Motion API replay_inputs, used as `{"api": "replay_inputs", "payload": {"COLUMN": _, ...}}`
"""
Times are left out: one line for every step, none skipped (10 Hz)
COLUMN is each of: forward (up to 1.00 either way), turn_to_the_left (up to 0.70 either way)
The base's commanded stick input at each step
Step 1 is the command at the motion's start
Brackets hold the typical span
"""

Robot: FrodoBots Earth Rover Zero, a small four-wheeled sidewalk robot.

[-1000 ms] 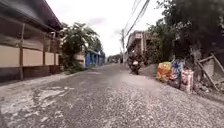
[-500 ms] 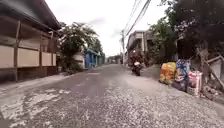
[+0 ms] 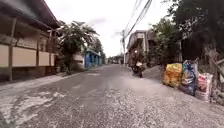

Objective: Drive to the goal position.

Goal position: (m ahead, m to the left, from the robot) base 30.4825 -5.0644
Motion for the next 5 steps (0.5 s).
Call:
{"api": "replay_inputs", "payload": {"forward": 0.5, "turn_to_the_left": 0.0}}
{"api": "replay_inputs", "payload": {"forward": 0.5, "turn_to_the_left": 0.0}}
{"api": "replay_inputs", "payload": {"forward": 0.5, "turn_to_the_left": 0.0}}
{"api": "replay_inputs", "payload": {"forward": 0.5, "turn_to_the_left": 0.0}}
{"api": "replay_inputs", "payload": {"forward": 0.5, "turn_to_the_left": 0.0}}
